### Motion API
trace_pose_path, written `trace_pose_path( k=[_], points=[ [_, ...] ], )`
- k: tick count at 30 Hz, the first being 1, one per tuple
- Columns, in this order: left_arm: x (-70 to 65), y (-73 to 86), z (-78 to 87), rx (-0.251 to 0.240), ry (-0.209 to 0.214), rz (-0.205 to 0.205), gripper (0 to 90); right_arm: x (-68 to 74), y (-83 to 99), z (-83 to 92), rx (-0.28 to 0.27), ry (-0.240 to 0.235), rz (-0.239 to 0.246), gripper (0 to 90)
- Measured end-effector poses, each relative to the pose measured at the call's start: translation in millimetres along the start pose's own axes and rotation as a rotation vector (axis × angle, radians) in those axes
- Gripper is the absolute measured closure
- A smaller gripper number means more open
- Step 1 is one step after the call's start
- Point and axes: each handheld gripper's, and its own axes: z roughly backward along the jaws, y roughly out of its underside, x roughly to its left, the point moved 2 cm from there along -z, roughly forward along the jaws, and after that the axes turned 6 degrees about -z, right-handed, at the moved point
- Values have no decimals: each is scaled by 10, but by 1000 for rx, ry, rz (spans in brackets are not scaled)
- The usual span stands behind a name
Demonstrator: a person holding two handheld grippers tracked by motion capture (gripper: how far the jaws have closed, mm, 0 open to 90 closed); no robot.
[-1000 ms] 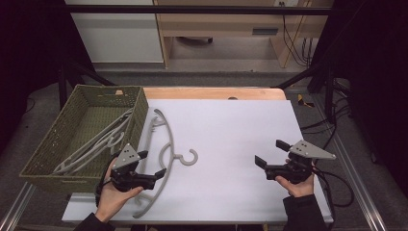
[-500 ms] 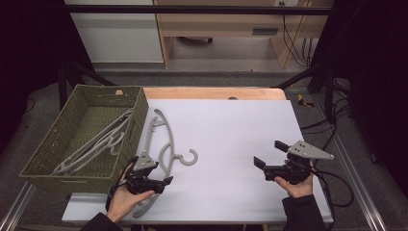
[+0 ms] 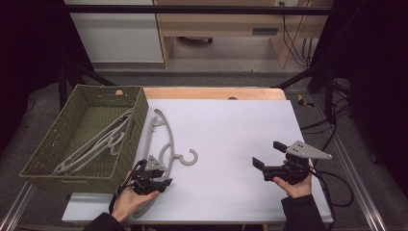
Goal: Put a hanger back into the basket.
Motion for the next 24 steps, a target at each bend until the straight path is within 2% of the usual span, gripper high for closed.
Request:
trace_pose_path(
  k=[5,6,10,14,18,22,24],
  points=[
    [-5,23,-36,25,2,29,629,-1,-1,3,-1,1,1,25],
    [-1,22,-37,24,-7,16,638,-1,-2,3,-1,1,2,26],
    [-16,16,-39,33,-4,28,663,-3,-2,13,1,-3,4,25],
    [-6,7,-27,56,9,11,694,-3,-2,16,1,-2,3,25],
    [-8,6,-19,60,13,-3,703,-3,-2,18,1,-5,5,26],
    [-33,6,-8,64,34,-8,714,-1,-1,15,1,-4,3,25],
    [-63,0,-8,62,42,-27,721,1,-3,13,-2,-2,0,25]
  ],
)
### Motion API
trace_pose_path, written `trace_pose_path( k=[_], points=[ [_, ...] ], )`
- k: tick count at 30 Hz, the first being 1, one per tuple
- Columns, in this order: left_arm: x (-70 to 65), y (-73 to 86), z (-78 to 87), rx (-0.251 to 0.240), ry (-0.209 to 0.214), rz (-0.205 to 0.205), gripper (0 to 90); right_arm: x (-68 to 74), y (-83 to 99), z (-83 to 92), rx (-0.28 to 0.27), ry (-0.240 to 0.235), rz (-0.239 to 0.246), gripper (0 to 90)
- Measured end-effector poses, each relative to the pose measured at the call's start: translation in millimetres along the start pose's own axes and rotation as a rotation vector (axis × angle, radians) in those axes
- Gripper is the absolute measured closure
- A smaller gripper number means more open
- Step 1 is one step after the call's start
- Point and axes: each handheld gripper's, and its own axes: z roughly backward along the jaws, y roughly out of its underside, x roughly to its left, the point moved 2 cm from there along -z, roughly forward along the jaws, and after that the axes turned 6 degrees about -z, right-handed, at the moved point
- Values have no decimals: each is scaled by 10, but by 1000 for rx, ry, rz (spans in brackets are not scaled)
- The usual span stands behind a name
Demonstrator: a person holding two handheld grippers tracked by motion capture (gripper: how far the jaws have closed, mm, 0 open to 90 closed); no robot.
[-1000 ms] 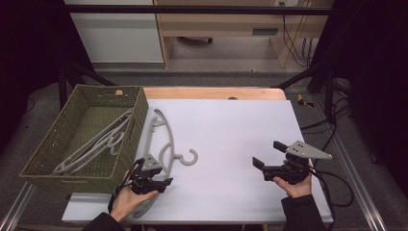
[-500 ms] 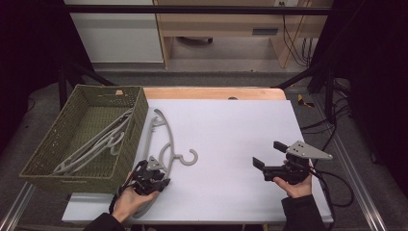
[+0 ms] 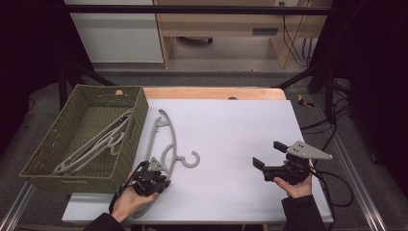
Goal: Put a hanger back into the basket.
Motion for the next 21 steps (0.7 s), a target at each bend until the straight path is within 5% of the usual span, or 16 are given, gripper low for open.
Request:
trace_pose_path(
  k=[8,21],
  points=[
    [-108,-38,-10,8,38,-61,744,-4,0,4,1,-4,5,26],
    [-74,-91,-27,6,18,-108,781,3,4,-9,3,-2,1,26]
  ],
)
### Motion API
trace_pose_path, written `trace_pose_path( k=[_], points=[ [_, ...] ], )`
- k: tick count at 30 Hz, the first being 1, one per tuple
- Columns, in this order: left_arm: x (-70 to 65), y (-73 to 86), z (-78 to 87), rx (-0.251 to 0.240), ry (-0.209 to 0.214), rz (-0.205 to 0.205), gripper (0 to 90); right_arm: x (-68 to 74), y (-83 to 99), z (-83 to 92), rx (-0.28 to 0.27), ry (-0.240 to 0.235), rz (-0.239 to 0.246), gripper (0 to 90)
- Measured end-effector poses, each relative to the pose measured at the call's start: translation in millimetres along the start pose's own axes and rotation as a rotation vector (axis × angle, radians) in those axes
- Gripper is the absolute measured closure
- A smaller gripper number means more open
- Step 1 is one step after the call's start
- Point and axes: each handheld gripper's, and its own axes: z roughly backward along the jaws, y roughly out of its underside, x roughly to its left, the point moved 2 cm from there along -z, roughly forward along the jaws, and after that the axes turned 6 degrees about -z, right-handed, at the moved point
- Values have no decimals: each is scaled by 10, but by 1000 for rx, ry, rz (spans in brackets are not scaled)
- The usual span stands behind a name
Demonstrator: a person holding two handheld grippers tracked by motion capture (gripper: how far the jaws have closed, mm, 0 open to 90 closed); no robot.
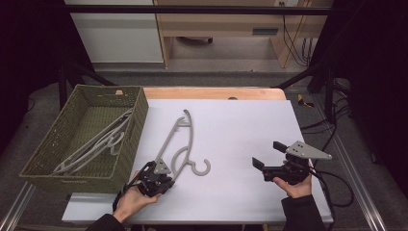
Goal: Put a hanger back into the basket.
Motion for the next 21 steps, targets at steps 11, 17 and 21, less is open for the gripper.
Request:
trace_pose_path(
  k=[11,17,21],
  points=[
    [20,127,93,62,23,40,664,-4,-7,23,-4,0,0,26],
    [-6,112,100,94,9,29,785,-6,-6,29,-2,-1,4,26],
    [14,115,103,84,22,10,788,-1,-6,21,-3,0,-1,26]
  ],
)
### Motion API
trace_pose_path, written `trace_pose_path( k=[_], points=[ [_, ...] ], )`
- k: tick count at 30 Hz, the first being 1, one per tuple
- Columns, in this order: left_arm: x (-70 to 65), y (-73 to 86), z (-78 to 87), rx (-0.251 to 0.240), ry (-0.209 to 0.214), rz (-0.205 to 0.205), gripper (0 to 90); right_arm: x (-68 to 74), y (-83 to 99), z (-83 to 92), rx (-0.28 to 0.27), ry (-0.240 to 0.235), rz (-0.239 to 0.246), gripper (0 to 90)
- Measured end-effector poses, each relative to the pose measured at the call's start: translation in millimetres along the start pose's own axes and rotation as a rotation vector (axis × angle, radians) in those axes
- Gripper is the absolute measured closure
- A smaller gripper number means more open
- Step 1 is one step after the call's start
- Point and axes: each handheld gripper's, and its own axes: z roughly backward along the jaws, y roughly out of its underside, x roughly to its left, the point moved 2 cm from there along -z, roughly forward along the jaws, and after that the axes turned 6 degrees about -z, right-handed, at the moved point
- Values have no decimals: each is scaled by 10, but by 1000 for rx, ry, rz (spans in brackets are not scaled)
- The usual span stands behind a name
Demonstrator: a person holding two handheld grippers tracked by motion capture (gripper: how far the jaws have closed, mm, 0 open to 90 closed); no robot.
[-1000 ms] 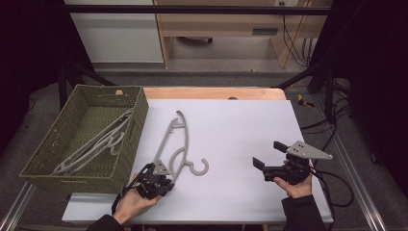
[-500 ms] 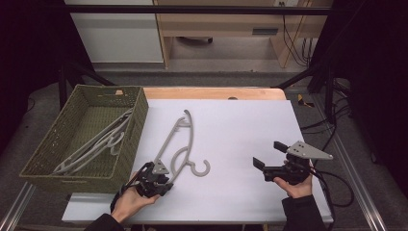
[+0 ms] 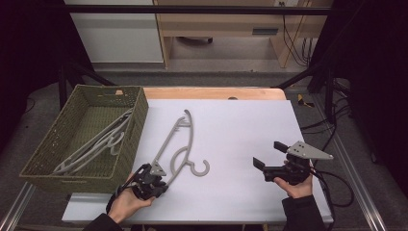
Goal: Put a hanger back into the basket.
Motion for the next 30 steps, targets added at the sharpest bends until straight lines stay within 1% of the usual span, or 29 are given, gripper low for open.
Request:
trace_pose_path(
  k=[2,3,4,5,7,8,10,12,14,18,22,23,24,28,30],
  points=[
    [5,-11,-9,-15,-22,-27,799,-1,0,-3,-1,0,-1,26],
    [11,-16,-9,-16,-24,-34,810,-3,1,-6,0,2,1,26],
    [30,-19,-15,-20,-10,-49,815,-1,2,-7,1,2,0,26],
    [33,-17,-23,-22,2,-50,815,-1,3,-9,1,2,3,26],
    [23,-13,-21,-20,-2,-51,811,-1,2,-5,1,1,2,26],
    [16,-8,-15,-7,-15,-60,806,-1,1,-2,1,1,0,26],
    [15,-1,-3,10,-19,-55,745,-7,1,10,6,-4,6,26],
    [29,13,14,29,-5,-39,707,-4,-1,9,1,-1,4,26],
    [38,16,17,38,3,-21,704,-8,-1,13,3,-1,7,26],
    [14,-20,8,71,-8,-25,719,-5,-2,13,3,-1,4,26],
    [7,-49,4,97,-6,-35,767,-5,-3,14,1,-1,2,26],
    [7,-51,4,98,-6,-36,789,-7,-1,16,5,-2,5,26],
    [7,-54,5,101,-4,-46,809,-6,-1,14,5,-3,4,26],
    [-2,-54,10,101,-7,-73,820,-1,3,0,5,-2,-1,25],
    [-1,-46,15,88,-3,-74,822,-3,4,-1,6,-2,-1,25]
  ],
)
